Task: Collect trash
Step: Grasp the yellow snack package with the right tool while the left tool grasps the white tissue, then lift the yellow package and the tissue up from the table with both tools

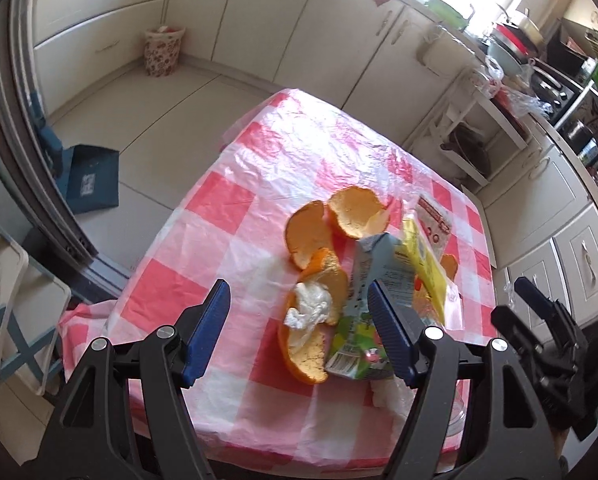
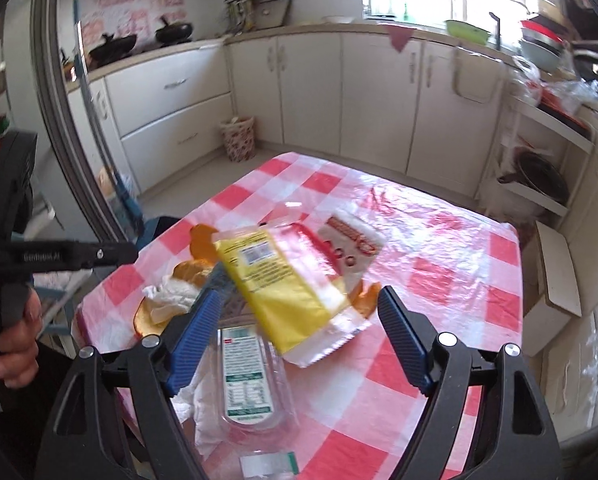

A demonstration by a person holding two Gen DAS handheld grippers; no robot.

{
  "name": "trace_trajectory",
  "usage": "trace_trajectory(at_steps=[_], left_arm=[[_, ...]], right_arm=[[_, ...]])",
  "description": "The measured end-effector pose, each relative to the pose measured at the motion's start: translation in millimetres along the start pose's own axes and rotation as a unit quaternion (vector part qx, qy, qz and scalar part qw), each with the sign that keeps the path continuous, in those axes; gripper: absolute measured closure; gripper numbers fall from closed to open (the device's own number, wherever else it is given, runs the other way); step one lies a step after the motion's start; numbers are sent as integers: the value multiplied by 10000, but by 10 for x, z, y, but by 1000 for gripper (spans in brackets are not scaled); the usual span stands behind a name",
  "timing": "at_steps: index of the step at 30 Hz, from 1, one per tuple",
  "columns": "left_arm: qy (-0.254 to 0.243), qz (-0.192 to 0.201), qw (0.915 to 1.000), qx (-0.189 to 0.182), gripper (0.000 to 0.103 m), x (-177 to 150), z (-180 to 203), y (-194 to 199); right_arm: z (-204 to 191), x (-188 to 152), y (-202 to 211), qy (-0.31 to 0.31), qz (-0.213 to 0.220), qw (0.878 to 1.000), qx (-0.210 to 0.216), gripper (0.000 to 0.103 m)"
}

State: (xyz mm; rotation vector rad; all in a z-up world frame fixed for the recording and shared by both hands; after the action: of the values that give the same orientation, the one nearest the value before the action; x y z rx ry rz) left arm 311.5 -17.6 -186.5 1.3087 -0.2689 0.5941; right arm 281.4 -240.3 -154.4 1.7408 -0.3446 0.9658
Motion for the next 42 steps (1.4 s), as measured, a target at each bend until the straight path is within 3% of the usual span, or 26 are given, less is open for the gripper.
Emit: trace_trajectory(at_steps=[4, 12, 18, 20, 22, 24, 25, 27, 31, 35, 38, 42], left_arm=[[-10, -30, 9998, 215, 35, 4, -98, -34], [-596, 249, 9957, 662, 35, 7, -23, 37], [-1026, 234, 9910, 823, 35, -21, 9, 20], [-1243, 158, 9885, 852, 35, -55, 40, -15], [-1454, 94, 9853, 894, 35, -90, 73, -52], [-1655, 55, 9819, 919, 35, -127, 108, -81], [-1735, 44, 9807, 905, 35, -142, 126, -89], [-1911, 49, 9779, 847, 35, -160, 181, -104], [-2509, 151, 9644, 819, 36, -186, 352, -153], [-3724, 367, 9229, 903, 40, -278, 603, -244], [-4205, 109, 9046, 695, 53, -344, 663, -382], [-4374, -202, 8947, 879, 76, -345, 602, -598]], right_arm=[[-62, -17, -135, 118, -178, 9998, -7, 25], [-45, -7, -440, 91, -545, 9981, -266, 25], [-14, -77, -702, 63, -948, 9945, -434, 26], [5, -77, -725, -8, -957, 9948, -360, 38], [50, -68, -723, -131, -955, 9948, -343, 60], [127, -56, -707, -370, -914, 9949, -204, 75], [169, -47, -687, -515, -866, 9949, -105, 81], [249, -15, -632, -763, -735, 9944, 21, 83], [432, 27, -501, -1269, -507, 9902, 296, 85], [537, 30, -432, -1460, -450, 9875, 398, 85], [589, 3, -400, -1493, -472, 9869, 388, 85], [673, -31, -385, -1598, -501, 9850, 406, 85]])
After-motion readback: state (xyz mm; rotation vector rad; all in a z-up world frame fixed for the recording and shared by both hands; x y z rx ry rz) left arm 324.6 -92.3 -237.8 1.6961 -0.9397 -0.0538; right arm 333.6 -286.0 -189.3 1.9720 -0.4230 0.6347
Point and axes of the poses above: each gripper's, at about its wrist camera, not at the fingertips, and y roughly against the way its jaws point, z to its right, x to its top, the point moved 4 cm from there along -y, roughly the way its jaws point, and after that the axes turned 7 degrees about x, right-handed, at the moved point
